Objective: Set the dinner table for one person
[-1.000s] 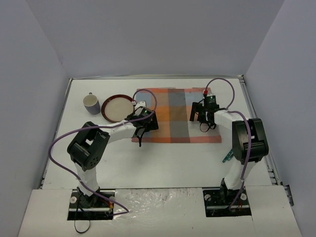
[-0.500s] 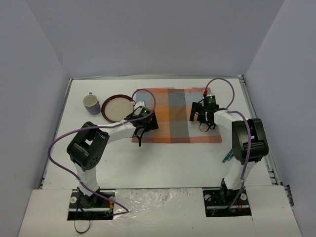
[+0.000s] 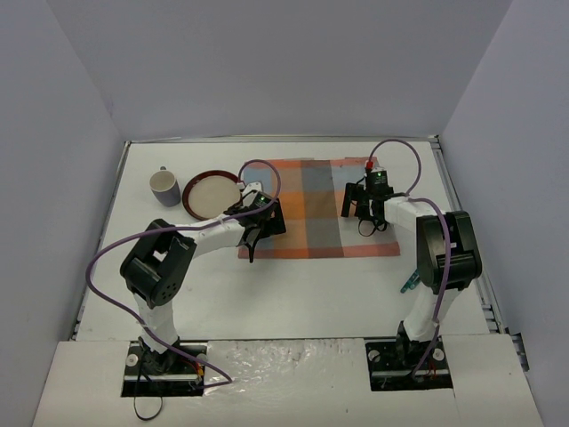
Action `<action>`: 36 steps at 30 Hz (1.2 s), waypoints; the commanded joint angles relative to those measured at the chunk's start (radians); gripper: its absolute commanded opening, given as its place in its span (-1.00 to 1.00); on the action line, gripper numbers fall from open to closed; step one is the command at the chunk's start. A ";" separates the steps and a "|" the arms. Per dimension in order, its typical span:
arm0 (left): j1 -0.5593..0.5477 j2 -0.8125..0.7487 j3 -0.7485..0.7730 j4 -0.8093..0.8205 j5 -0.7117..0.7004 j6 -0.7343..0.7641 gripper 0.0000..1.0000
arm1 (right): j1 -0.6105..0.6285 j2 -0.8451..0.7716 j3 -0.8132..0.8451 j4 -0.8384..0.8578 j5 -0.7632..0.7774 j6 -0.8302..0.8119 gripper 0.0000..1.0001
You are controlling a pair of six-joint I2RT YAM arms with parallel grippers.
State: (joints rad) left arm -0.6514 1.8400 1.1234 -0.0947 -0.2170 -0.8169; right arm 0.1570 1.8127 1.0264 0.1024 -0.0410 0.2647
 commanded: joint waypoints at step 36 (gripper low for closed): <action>0.577 -0.696 -0.513 0.310 0.286 -0.209 0.88 | 0.001 -0.972 -0.300 0.162 -0.398 0.239 1.00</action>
State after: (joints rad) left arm -0.1195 1.1286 0.6142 -0.0111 0.0566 -0.9419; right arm 0.1570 0.8585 0.7985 0.1332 -0.3213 0.4469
